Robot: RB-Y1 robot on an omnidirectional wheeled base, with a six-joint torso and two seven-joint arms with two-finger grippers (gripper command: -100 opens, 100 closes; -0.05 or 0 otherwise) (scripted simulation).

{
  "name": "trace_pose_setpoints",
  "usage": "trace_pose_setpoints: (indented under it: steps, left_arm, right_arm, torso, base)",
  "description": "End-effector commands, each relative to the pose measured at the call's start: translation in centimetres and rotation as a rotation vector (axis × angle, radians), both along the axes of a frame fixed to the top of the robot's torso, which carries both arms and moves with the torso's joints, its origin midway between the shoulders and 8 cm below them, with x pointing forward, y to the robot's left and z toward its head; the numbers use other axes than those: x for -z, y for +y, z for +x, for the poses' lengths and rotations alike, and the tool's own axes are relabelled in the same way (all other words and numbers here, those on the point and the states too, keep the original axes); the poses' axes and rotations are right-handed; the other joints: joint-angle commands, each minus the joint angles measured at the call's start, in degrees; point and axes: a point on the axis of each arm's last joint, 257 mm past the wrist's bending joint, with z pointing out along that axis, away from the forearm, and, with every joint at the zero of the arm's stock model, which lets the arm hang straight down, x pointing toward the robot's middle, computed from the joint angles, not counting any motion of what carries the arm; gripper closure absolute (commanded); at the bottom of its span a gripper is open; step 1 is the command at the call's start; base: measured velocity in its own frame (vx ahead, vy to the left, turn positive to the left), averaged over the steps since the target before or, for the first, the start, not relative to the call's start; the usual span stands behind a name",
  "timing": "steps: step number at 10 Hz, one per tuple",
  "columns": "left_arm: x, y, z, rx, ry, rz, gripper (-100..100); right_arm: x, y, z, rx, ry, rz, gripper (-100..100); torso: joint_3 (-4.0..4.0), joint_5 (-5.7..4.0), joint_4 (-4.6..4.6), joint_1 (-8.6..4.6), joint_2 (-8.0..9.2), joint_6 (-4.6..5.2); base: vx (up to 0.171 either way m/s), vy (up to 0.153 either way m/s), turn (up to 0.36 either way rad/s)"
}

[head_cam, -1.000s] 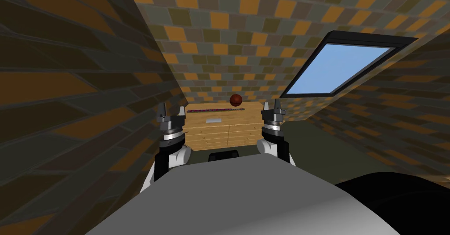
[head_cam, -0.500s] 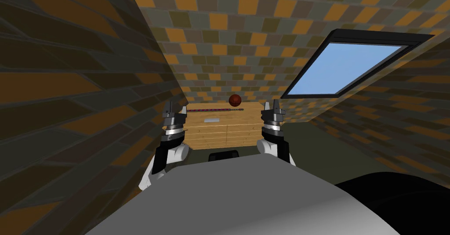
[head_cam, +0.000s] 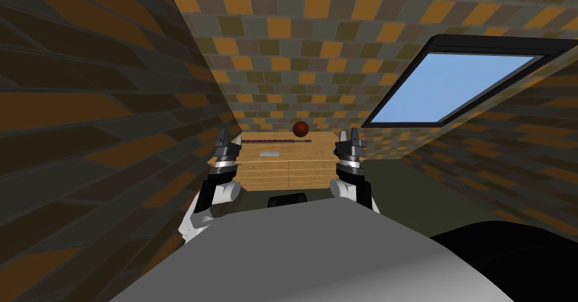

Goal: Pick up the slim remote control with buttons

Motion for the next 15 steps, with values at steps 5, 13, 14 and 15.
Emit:
trace_pose_setpoints:
  steps: [5,13,14,15]
  left_arm:
    - [2.1,1.2,3.3,-0.008,0.129,0.002,-100]
    - [4.6,3.4,7.9,-0.022,0.292,-0.008,-100]
    - [5.2,3.4,8.0,-0.024,0.316,-0.009,-100]
    - [5.8,3.5,8.2,-0.025,0.342,-0.01,-100]
  right_arm:
    - [0.0,0.0,0.0,0.0,0.0,0.0,0]
    - [0.0,0.0,0.0,0.0,0.0,0.0,0]
    - [0.0,0.0,0.0,0.0,0.0,0.0,0]
    - [0.0,0.0,0.0,0.0,0.0,0.0,0]
  torso:
    - [-0.03,0.03,-0.01,0.1,-0.05,0.0]
    - [-0.02,0.03,-0.01,0.15,-0.03,0.0]
    - [-0.02,0.03,-0.01,0.09,-0.04,-0.01]
    - [-0.02,0.01,-0.01,0.06,-0.04,0.0]
  base:
    - [-0.005,-0.072,0.043]
    - [-0.009,-0.061,0.035]
    - [-0.006,-0.071,0.047]
    - [-0.005,-0.034,-0.006]
